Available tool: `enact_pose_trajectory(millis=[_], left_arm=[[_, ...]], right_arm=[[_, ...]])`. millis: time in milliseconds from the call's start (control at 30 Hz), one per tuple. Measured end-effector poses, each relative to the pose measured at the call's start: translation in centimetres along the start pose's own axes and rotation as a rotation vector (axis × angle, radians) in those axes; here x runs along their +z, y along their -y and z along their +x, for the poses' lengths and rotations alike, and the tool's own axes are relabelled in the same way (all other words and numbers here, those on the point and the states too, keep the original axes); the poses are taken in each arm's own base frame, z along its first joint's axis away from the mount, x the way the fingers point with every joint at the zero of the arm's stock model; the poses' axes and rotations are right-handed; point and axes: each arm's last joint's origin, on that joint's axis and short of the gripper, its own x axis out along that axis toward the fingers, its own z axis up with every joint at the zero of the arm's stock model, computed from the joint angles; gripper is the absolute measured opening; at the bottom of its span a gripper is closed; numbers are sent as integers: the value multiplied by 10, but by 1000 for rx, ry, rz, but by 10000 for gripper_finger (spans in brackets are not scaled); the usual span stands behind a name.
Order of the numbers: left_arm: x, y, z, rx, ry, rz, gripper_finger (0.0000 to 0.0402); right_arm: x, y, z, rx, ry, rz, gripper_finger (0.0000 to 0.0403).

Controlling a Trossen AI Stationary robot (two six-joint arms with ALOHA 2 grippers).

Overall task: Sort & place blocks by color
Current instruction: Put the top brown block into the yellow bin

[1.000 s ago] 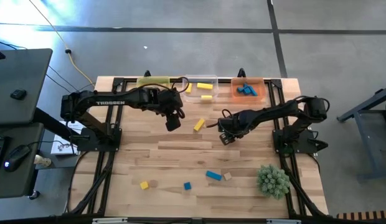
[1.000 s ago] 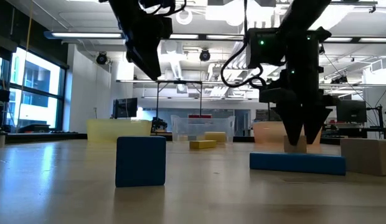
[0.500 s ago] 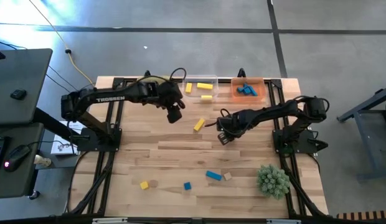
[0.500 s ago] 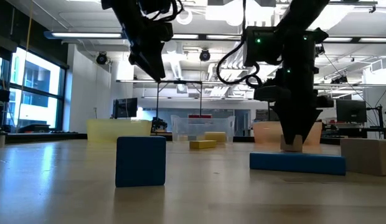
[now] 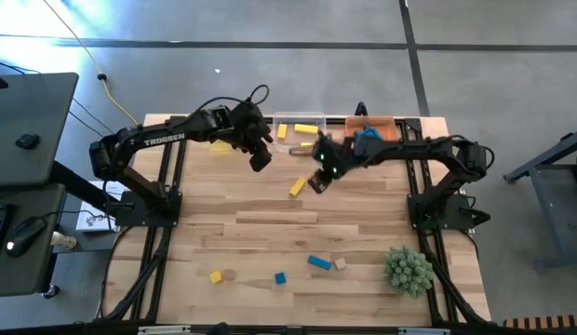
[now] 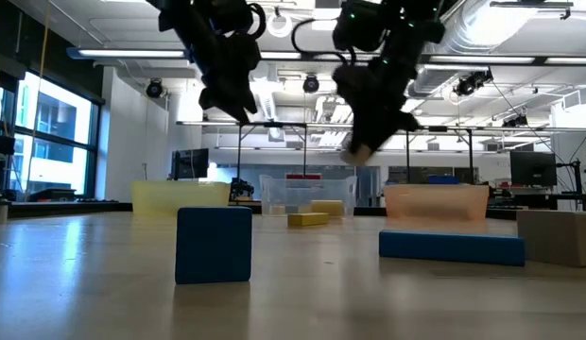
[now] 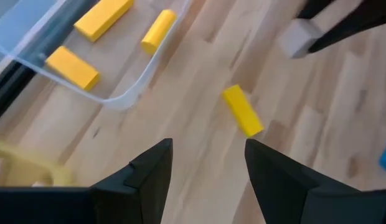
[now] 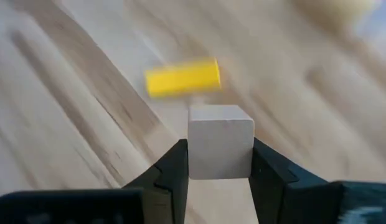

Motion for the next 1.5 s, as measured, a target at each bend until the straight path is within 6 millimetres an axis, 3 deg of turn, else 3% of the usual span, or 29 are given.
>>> enact_pose_trajectory(millis=[300, 533, 733, 1133, 1300, 1500], left_arm=[[9, -11, -2, -46, 81, -53, 192], [16, -22, -5, -45, 156, -109, 192], [24, -29, -10, -161, 230, -108, 192], [36, -27, -13, -155, 377, 169, 192], [43, -24, -16, -150, 451, 212, 192], [49, -22, -19, -155, 524, 206, 192]], right_arm=[[61, 18, -37, 160, 241, -139, 106], [88, 39, -51, 285, 405, -198, 106], [98, 52, -57, 370, 478, -332, 106], [105, 80, -65, 432, 592, -726, 106], [107, 90, -68, 436, 616, -776, 106], [108, 88, -68, 431, 637, -817, 106]])
